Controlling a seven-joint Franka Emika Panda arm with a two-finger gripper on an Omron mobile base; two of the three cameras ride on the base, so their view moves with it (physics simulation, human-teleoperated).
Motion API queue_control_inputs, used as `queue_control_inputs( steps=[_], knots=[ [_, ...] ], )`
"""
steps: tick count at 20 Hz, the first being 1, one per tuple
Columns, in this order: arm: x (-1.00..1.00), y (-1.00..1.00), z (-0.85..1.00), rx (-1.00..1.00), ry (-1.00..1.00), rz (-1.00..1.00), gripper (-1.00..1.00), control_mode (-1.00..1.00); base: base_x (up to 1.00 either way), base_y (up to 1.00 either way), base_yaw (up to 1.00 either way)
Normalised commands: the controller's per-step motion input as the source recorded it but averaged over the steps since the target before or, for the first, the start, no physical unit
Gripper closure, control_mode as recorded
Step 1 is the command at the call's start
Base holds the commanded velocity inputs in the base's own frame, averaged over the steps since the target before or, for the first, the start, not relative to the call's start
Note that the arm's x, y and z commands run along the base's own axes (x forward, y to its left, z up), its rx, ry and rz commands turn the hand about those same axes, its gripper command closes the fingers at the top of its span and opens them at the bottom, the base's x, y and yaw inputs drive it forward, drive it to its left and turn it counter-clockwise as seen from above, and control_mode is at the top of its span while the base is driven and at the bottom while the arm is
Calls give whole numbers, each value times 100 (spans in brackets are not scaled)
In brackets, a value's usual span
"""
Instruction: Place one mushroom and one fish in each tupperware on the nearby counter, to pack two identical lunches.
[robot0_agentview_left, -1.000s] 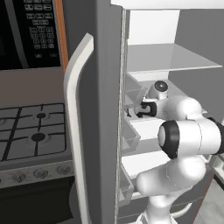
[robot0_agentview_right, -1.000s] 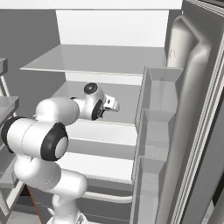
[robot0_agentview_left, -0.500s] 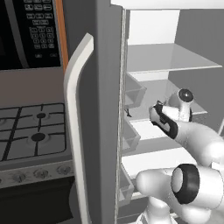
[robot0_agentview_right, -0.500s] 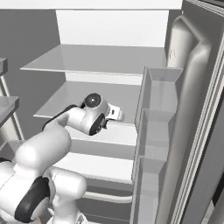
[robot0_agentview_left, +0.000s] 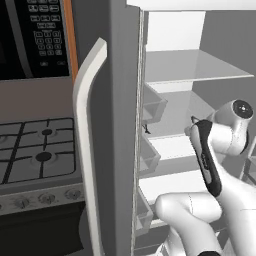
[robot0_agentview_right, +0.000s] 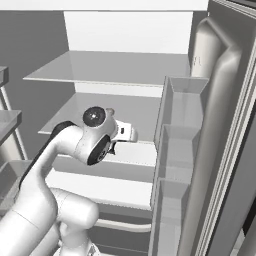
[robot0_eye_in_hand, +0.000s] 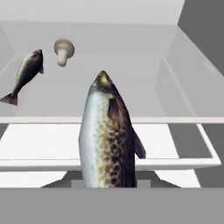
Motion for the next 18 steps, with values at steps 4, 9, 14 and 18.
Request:
queue_control_inputs(
  steps=[4, 9, 14, 18],
  knots=[
    [-100, 26, 81, -8, 10, 10, 100, -100, 0, 0, 0],
    [-100, 25, 63, -6, 1, 8, 100, -100, 0, 0, 0],
    [-100, 14, 15, -3, -10, 9, 100, -100, 0, 0, 0],
    [-94, 10, 5, -2, -16, 7, 100, -100, 0, 0, 0]
  ],
)
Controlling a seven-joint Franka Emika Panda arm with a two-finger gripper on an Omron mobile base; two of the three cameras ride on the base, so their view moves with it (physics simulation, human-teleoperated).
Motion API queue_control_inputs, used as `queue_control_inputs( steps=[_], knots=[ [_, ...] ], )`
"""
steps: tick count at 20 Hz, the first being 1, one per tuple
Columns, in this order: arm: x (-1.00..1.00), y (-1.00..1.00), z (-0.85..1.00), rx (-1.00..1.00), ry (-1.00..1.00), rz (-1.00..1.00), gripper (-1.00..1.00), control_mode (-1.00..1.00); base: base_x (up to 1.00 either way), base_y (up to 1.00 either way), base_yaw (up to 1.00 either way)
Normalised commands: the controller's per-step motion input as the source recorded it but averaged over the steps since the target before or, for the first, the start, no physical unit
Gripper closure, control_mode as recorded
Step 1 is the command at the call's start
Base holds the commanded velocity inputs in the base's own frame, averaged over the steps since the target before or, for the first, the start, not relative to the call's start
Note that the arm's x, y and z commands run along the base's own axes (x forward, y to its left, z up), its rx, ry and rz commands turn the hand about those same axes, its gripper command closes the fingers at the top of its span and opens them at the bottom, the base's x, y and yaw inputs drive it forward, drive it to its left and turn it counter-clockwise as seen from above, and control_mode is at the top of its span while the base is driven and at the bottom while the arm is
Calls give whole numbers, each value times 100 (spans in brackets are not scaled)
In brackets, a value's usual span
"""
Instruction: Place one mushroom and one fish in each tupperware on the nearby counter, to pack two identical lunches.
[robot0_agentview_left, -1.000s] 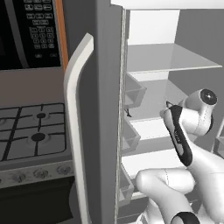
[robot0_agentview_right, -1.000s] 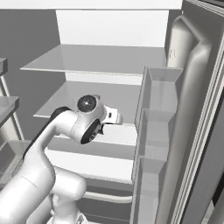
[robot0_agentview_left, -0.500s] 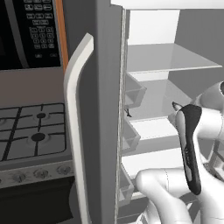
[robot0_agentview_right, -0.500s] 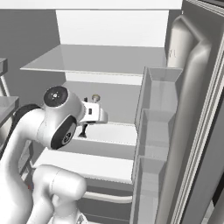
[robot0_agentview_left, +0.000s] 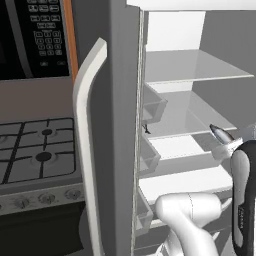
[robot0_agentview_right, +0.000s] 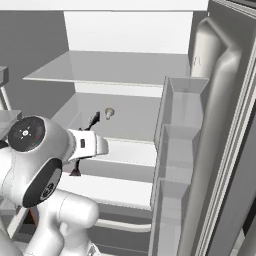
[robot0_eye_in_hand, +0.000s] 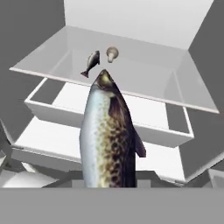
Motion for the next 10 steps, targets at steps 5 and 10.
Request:
queue_control_inputs(
  steps=[5, 10],
  knots=[
    [-90, 7, 29, -3, -14, 5, 100, -100, 0, 0, 0],
    [0, 0, 0, 0, 0, 0, 100, 100, -100, 4, 9]
  ],
)
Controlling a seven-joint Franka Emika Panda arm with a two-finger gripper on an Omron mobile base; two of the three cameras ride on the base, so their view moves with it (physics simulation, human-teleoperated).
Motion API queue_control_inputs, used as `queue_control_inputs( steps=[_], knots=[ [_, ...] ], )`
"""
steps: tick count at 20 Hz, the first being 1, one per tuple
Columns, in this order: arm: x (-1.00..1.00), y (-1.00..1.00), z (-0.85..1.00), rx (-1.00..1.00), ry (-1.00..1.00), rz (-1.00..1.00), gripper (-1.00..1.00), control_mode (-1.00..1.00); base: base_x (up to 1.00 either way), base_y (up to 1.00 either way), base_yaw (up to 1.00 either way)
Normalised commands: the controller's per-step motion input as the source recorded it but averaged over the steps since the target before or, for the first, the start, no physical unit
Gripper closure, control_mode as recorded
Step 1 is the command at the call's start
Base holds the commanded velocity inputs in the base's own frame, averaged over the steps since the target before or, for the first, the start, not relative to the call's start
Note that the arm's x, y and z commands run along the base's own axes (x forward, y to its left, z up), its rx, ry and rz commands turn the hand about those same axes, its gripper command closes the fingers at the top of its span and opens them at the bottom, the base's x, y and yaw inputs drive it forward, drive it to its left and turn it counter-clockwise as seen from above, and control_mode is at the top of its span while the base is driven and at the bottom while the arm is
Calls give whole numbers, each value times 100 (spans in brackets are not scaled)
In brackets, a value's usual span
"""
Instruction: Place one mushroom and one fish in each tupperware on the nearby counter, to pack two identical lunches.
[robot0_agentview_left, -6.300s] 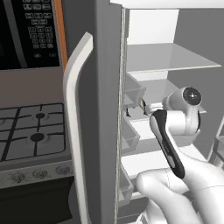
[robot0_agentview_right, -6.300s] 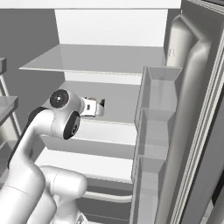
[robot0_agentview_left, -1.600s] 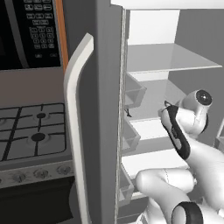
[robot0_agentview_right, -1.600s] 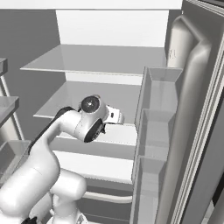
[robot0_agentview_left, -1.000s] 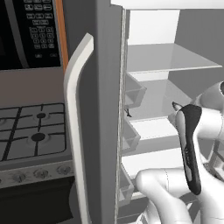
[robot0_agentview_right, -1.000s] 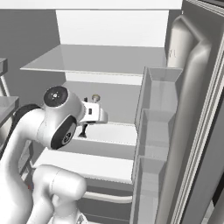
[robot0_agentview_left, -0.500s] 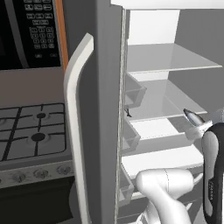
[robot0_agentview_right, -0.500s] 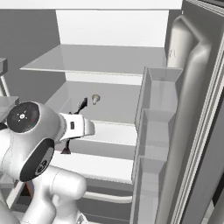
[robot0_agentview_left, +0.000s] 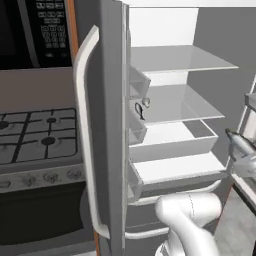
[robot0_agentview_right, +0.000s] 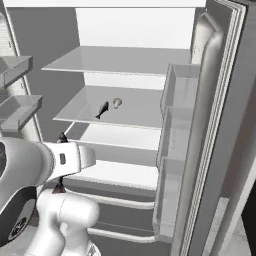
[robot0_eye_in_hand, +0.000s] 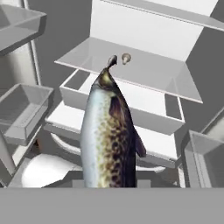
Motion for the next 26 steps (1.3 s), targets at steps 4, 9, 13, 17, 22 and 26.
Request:
queue_control_inputs(
  steps=[4, 9, 13, 17, 22, 26],
  knots=[
    [0, 0, 0, 0, 0, 0, 100, 100, -100, 28, 7],
    [0, 0, 0, 0, 0, 0, 100, 100, -69, 86, 5],
    [0, 0, 0, 0, 0, 0, 100, 100, -22, 100, 4],
    [0, 0, 0, 0, 0, 0, 100, 100, 0, 100, 0],
    [0, 0, 0, 0, 0, 0, 100, 100, 0, 100, 0],
    [0, 0, 0, 0, 0, 0, 100, 100, 2, 100, 0]
  ],
)
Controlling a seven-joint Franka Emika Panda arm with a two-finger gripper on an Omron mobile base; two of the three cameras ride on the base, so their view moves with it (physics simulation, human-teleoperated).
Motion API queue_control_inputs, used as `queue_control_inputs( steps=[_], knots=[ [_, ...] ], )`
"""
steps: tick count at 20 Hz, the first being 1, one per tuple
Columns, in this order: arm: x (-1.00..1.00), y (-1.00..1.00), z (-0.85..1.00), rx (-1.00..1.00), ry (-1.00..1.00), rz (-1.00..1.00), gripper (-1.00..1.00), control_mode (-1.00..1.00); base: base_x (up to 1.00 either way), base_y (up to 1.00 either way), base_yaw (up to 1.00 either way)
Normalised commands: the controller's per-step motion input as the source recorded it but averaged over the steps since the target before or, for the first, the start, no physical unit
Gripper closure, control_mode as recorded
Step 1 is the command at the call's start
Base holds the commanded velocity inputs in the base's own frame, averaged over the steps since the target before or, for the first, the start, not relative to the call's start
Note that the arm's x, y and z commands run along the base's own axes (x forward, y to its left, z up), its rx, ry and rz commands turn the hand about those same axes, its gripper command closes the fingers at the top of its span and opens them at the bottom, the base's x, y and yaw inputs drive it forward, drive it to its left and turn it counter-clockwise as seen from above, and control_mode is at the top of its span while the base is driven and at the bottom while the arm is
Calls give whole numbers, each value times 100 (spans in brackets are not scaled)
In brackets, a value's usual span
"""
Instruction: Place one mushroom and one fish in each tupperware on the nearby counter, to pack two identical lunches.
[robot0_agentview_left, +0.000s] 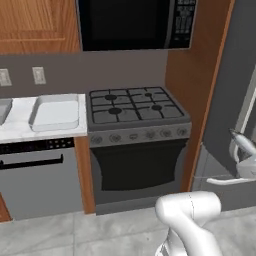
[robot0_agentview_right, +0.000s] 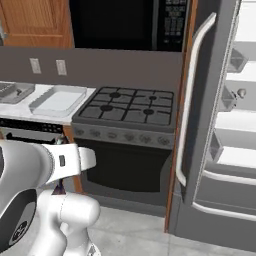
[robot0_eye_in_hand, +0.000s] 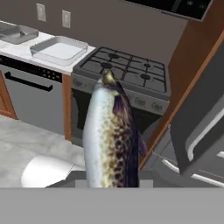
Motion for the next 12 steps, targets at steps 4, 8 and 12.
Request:
queue_control_inputs(
  steps=[4, 8, 12],
  knots=[
    [0, 0, 0, 0, 0, 0, 100, 100, 6, 100, 0],
    [0, 0, 0, 0, 0, 0, 100, 100, 8, 100, 0],
    [0, 0, 0, 0, 0, 0, 100, 100, 6, 100, 0]
  ],
)
